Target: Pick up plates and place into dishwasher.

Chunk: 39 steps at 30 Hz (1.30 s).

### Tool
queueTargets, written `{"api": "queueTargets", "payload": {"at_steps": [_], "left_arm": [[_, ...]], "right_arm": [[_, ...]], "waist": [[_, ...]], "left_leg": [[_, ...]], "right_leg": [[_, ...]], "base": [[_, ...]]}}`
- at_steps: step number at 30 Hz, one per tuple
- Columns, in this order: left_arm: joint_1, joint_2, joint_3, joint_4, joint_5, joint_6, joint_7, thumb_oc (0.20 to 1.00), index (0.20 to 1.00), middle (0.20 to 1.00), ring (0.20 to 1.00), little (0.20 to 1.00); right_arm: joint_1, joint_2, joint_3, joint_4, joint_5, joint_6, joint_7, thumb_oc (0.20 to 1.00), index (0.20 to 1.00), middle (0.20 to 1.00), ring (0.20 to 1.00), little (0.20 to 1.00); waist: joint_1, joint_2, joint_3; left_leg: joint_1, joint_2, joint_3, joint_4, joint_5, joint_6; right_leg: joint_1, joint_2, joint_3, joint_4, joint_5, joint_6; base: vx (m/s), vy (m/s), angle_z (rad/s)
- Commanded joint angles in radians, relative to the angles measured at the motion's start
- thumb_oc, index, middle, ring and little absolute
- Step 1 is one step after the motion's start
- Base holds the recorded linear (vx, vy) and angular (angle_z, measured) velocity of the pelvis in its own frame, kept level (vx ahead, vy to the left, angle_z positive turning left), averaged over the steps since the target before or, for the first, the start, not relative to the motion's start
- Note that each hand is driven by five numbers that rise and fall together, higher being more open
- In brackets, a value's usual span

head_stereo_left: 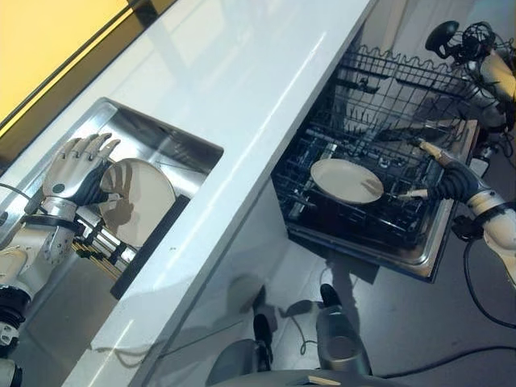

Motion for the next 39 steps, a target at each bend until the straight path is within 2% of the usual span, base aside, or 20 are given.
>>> {"api": "queueTargets", "payload": {"at_steps": [1, 8, 13, 17, 20, 25, 28, 34, 35, 37, 39], "left_arm": [[-0.047, 0.116, 0.003, 0.016, 0.037, 0.029, 0.042, 1.0, 1.0, 1.0, 1.0, 1.0], [-0.082, 0.163, -0.046, 0.0, 0.028, 0.039, 0.046, 1.0, 1.0, 1.0, 1.0, 1.0], [-0.136, 0.164, -0.085, 0.002, 0.026, 0.024, 0.037, 1.0, 1.0, 1.0, 1.0, 1.0], [-0.163, 0.17, -0.102, -0.009, 0.015, 0.011, 0.015, 1.0, 1.0, 1.0, 1.0, 1.0], [-0.188, 0.171, -0.121, -0.021, 0.012, 0.023, 0.015, 1.0, 1.0, 1.0, 1.0, 1.0], [-0.304, 0.157, -0.199, 0.013, 0.016, 0.02, 0.007, 1.0, 1.0, 1.0, 1.0, 1.0], [-0.345, 0.145, -0.24, 0.025, 0.014, 0.013, -0.014, 1.0, 1.0, 1.0, 1.0, 1.0], [-0.33, 0.14, -0.256, 0.046, -0.011, -0.032, -0.126, 1.0, 1.0, 1.0, 1.0, 1.0], [-0.321, 0.143, -0.256, 0.043, -0.014, -0.031, -0.135, 0.915, 0.915, 0.915, 0.915, 0.915], [-0.305, 0.147, -0.246, 0.036, -0.028, -0.036, -0.144, 0.2, 0.2, 0.2, 0.2, 0.2], [-0.297, 0.15, -0.238, 0.027, -0.037, -0.036, -0.155, 0.2, 0.2, 0.2, 0.2, 0.2]], "right_arm": [[-0.048, -0.058, -0.02, -0.047, 0.041, -0.052, -0.044, 1.0, 1.0, 1.0, 1.0, 1.0], [-0.072, -0.06, 0.007, -0.054, 0.061, -0.041, -0.074, 1.0, 1.0, 1.0, 1.0, 1.0], [-0.091, -0.044, 0.029, -0.05, 0.058, -0.034, -0.091, 1.0, 1.0, 1.0, 1.0, 1.0], [-0.1, -0.039, 0.038, -0.045, 0.058, -0.028, -0.097, 1.0, 1.0, 1.0, 1.0, 1.0], [-0.108, -0.042, 0.045, -0.039, 0.064, -0.024, -0.099, 1.0, 1.0, 1.0, 1.0, 1.0], [-0.147, -0.043, 0.073, -0.02, 0.063, -0.019, -0.096, 1.0, 1.0, 1.0, 1.0, 1.0], [-0.168, -0.043, 0.087, -0.014, 0.062, -0.013, -0.097, 1.0, 1.0, 1.0, 1.0, 1.0], [-0.159, -0.049, 0.076, -0.016, 0.063, -0.022, -0.097, 1.0, 1.0, 1.0, 1.0, 1.0], [-0.154, -0.05, 0.074, -0.017, 0.062, -0.024, -0.095, 1.0, 1.0, 1.0, 1.0, 1.0], [-0.139, -0.052, 0.066, -0.021, 0.063, -0.029, -0.094, 1.0, 1.0, 1.0, 1.0, 1.0], [-0.131, -0.054, 0.062, -0.026, 0.065, -0.034, -0.091, 1.0, 1.0, 1.0, 1.0, 1.0]], "waist": [[0.004, -0.033, -0.013], [0.013, -0.052, 0.013], [0.016, -0.061, 0.022], [0.018, -0.062, 0.024], [0.016, -0.062, 0.022], [0.002, -0.061, 0.022], [-0.001, -0.062, 0.024], [-0.01, -0.062, 0.03], [-0.011, -0.061, 0.03], [-0.012, -0.06, 0.031], [-0.011, -0.06, 0.031]], "left_leg": [[-0.048, 0.018, 0.008, 0.068, -0.021, -0.013], [-0.086, 0.012, 0.008, 0.081, -0.019, -0.002], [-0.11, 0.009, 0.009, 0.082, -0.014, 0.005], [-0.116, 0.008, 0.01, 0.079, -0.012, 0.008], [-0.12, 0.007, 0.012, 0.078, -0.01, 0.009], [-0.126, 0.007, 0.019, 0.076, -0.01, 0.01], [-0.132, 0.008, 0.024, 0.077, -0.01, 0.011], [-0.139, 0.006, 0.032, 0.077, -0.011, 0.015], [-0.137, 0.005, 0.032, 0.076, -0.011, 0.014], [-0.135, 0.003, 0.032, 0.074, -0.011, 0.015], [-0.134, 0.003, 0.033, 0.073, -0.011, 0.015]], "right_leg": [[0.048, -0.016, -0.025, 0.023, -0.057, 0.0], [0.012, -0.027, -0.028, 0.029, -0.038, 0.004], [-0.008, -0.031, -0.031, 0.031, -0.03, 0.005], [-0.018, -0.031, -0.032, 0.036, -0.029, 0.005], [-0.024, -0.033, -0.029, 0.038, -0.027, 0.006], [-0.038, -0.034, -0.022, 0.041, -0.026, 0.006], [-0.051, -0.034, -0.019, 0.046, -0.023, 0.008], [-0.067, -0.034, -0.01, 0.05, -0.018, 0.011], [-0.067, -0.034, -0.01, 0.05, -0.018, 0.011], [-0.064, -0.035, -0.009, 0.048, -0.017, 0.012], [-0.062, -0.036, -0.01, 0.046, -0.018, 0.011]], "base": [[0.01, 0.06, 0.03], [-0.03, 0.022, 0.02], [-0.03, 0.005, 0.02], [0.0, 0.008, 0.0], [0.0, 0.01, 0.0], [0.0, 0.037, 0.0], [0.0, 0.0, 0.0], [0.0, 0.026, -0.03], [0.02, 0.035, -0.03], [0.01, 0.016, 0.0], [0.0, 0.0, 0.0]]}}
